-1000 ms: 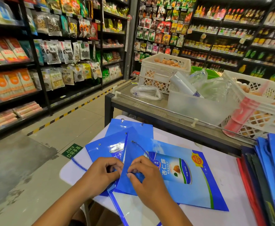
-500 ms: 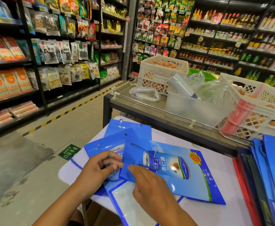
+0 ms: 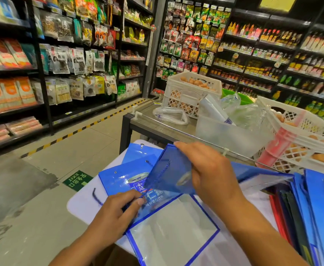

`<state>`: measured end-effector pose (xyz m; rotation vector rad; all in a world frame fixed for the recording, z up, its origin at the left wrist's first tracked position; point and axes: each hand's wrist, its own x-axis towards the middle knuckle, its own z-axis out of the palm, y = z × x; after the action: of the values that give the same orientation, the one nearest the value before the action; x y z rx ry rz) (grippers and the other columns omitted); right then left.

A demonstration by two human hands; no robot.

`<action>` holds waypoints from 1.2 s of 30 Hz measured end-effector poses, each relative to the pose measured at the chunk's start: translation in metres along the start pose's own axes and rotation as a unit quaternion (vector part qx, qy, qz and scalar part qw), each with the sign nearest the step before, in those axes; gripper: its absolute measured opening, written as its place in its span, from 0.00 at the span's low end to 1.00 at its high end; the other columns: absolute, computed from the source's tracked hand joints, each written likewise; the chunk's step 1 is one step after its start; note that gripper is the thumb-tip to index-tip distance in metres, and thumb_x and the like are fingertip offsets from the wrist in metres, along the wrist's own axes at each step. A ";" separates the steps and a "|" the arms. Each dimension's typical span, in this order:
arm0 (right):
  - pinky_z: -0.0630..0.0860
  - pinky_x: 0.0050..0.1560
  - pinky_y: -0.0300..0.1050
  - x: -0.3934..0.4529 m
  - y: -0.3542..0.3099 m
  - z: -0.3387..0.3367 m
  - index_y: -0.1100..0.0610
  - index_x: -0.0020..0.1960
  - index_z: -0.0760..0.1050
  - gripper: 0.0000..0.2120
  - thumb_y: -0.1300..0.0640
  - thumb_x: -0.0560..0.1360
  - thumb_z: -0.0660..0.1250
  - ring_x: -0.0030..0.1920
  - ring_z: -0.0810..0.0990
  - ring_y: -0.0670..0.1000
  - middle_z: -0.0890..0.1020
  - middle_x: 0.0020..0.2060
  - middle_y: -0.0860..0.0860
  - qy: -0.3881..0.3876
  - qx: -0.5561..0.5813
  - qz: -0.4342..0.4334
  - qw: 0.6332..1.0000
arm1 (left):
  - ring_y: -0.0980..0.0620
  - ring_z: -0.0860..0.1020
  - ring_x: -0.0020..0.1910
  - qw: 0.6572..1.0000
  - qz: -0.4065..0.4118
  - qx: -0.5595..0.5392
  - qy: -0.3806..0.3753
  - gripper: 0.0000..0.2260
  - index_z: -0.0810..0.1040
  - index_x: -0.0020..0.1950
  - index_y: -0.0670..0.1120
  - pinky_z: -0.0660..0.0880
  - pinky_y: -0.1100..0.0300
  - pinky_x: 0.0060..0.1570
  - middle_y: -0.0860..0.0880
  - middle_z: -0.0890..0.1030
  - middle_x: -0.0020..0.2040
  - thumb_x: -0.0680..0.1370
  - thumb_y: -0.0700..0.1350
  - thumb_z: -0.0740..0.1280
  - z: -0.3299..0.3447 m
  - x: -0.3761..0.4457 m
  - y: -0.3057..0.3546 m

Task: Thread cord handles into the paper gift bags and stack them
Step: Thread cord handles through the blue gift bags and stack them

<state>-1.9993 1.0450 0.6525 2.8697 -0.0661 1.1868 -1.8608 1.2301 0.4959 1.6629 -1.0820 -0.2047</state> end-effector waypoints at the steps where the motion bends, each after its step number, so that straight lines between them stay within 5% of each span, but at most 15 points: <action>1: 0.82 0.43 0.56 0.008 0.003 -0.005 0.59 0.66 0.80 0.28 0.67 0.68 0.58 0.48 0.83 0.60 0.84 0.51 0.55 0.010 0.002 -0.005 1.000 | 0.51 0.76 0.35 1.000 -0.003 -0.011 0.008 0.13 0.79 0.47 0.50 0.70 0.61 0.37 0.51 0.79 0.35 0.84 0.56 0.62 -0.002 0.000 0.000; 6: 0.78 0.50 0.53 0.039 0.020 -0.015 0.54 0.68 0.79 0.28 0.68 0.73 0.56 0.49 0.80 0.57 0.82 0.51 0.52 -0.006 0.063 0.039 0.997 | 0.49 0.73 0.36 0.999 0.001 -0.030 0.027 0.14 0.79 0.47 0.47 0.68 0.60 0.36 0.51 0.77 0.36 0.84 0.54 0.61 -0.004 0.001 -0.001; 11: 0.78 0.62 0.52 0.047 0.049 0.043 0.49 0.65 0.82 0.28 0.71 0.76 0.57 0.60 0.81 0.55 0.84 0.58 0.51 -0.184 0.089 0.161 0.966 | 0.50 0.77 0.39 0.999 0.000 -0.017 0.038 0.14 0.79 0.47 0.48 0.71 0.59 0.38 0.52 0.79 0.40 0.85 0.55 0.61 -0.003 0.000 -0.003; 16: 0.70 0.68 0.52 0.012 0.043 0.095 0.47 0.72 0.75 0.25 0.64 0.78 0.63 0.66 0.72 0.55 0.74 0.66 0.48 -0.282 0.002 0.160 0.946 | 0.54 0.80 0.45 0.999 -0.014 0.004 0.041 0.08 0.81 0.47 0.55 0.73 0.65 0.42 0.59 0.82 0.43 0.81 0.55 0.64 -0.005 0.002 0.000; 19: 0.70 0.70 0.44 -0.011 0.010 0.099 0.47 0.71 0.75 0.26 0.66 0.76 0.65 0.67 0.71 0.48 0.74 0.67 0.44 -0.263 0.121 0.150 0.945 | 0.54 0.81 0.46 0.999 -0.016 0.006 0.046 0.08 0.81 0.48 0.55 0.75 0.63 0.43 0.59 0.83 0.45 0.81 0.55 0.65 -0.005 0.003 -0.001; 21: 0.72 0.65 0.39 -0.026 -0.019 0.093 0.41 0.69 0.75 0.22 0.57 0.78 0.67 0.61 0.73 0.41 0.76 0.60 0.40 -0.272 0.231 0.168 0.919 | 0.54 0.81 0.45 0.999 -0.014 0.008 0.047 0.06 0.82 0.48 0.55 0.77 0.60 0.44 0.58 0.83 0.44 0.82 0.52 0.67 -0.004 0.003 -0.002; 24: 0.72 0.52 0.31 -0.043 -0.037 0.091 0.38 0.69 0.73 0.18 0.44 0.80 0.68 0.50 0.73 0.37 0.78 0.54 0.37 -0.292 0.231 0.174 0.912 | 0.53 0.82 0.45 0.999 -0.027 0.018 0.039 0.05 0.82 0.47 0.55 0.79 0.54 0.45 0.58 0.83 0.43 0.82 0.49 0.69 -0.002 0.003 -0.005; 27: 0.75 0.41 0.35 -0.048 -0.026 0.088 0.46 0.55 0.82 0.06 0.53 0.79 0.72 0.39 0.77 0.40 0.81 0.40 0.39 -0.249 0.274 0.237 0.898 | 0.55 0.83 0.48 0.998 -0.044 0.005 0.055 0.04 0.84 0.49 0.56 0.79 0.61 0.47 0.60 0.85 0.46 0.81 0.47 0.71 -0.003 0.003 -0.006; 32: 0.75 0.39 0.34 -0.066 0.014 0.081 0.48 0.44 0.84 0.08 0.60 0.78 0.73 0.41 0.80 0.44 0.84 0.40 0.43 -0.127 0.268 0.359 0.885 | 0.57 0.82 0.47 0.993 -0.074 -0.017 0.095 0.07 0.86 0.47 0.56 0.76 0.68 0.44 0.61 0.84 0.43 0.79 0.43 0.73 -0.006 0.004 -0.005; 36: 0.78 0.34 0.33 -0.090 0.033 0.080 0.47 0.52 0.80 0.04 0.51 0.78 0.74 0.48 0.85 0.46 0.85 0.47 0.41 -0.082 0.255 0.497 0.825 | 0.56 0.82 0.47 0.991 -0.089 -0.026 0.100 0.08 0.86 0.47 0.56 0.76 0.67 0.45 0.59 0.85 0.44 0.80 0.41 0.73 -0.007 0.006 -0.008</action>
<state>-2.0082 1.0106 0.5329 3.4509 -1.6696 1.1130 -1.8485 1.2302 0.4943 1.6943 -0.7725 -0.1762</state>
